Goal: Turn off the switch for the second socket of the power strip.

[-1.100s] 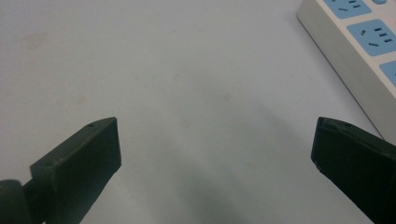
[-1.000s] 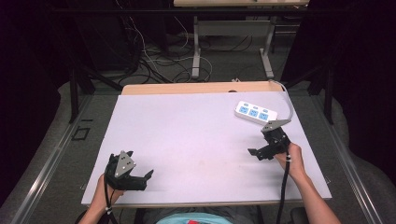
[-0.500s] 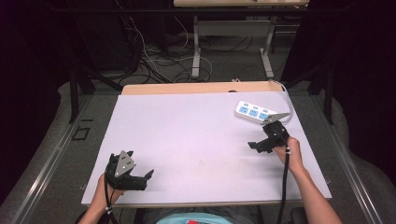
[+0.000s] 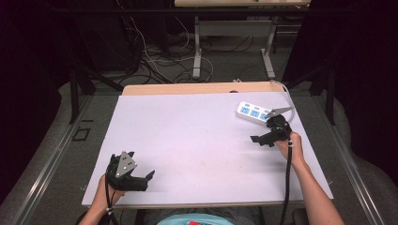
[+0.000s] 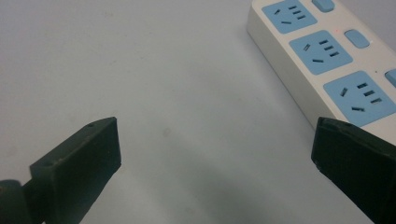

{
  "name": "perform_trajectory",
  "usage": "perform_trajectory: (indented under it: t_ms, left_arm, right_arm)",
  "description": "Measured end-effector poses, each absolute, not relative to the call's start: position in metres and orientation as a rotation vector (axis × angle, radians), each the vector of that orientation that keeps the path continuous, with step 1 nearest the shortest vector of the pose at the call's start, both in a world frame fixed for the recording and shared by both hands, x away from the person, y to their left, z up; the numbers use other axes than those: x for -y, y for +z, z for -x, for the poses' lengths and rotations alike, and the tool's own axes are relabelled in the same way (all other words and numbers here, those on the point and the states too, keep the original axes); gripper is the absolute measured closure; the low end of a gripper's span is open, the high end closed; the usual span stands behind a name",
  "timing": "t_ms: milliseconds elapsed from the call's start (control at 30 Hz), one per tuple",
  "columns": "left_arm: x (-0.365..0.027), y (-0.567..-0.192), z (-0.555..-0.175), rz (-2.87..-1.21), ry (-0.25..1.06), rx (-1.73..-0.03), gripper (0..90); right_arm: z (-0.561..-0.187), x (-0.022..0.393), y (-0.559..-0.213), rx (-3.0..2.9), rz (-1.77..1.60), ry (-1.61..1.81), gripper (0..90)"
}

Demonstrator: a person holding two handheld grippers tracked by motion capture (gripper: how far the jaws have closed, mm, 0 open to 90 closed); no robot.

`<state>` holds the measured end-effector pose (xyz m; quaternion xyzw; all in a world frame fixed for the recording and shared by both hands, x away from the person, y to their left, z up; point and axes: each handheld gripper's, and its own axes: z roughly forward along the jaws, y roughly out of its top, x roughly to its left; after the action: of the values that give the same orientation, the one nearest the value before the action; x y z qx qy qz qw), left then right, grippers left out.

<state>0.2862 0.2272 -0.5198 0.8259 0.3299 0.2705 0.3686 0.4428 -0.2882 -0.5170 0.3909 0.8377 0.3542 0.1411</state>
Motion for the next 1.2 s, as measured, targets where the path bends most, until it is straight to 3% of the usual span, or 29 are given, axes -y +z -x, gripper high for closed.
perform_trajectory:
  t_ms: [1200]
  left_arm:
    - [-0.228, -0.521, -0.288, -2.136, 0.684, -0.855, 2.4]
  right_arm:
    - [-0.481, 0.297, -0.506, -2.378, -1.226, 1.096, 0.0]
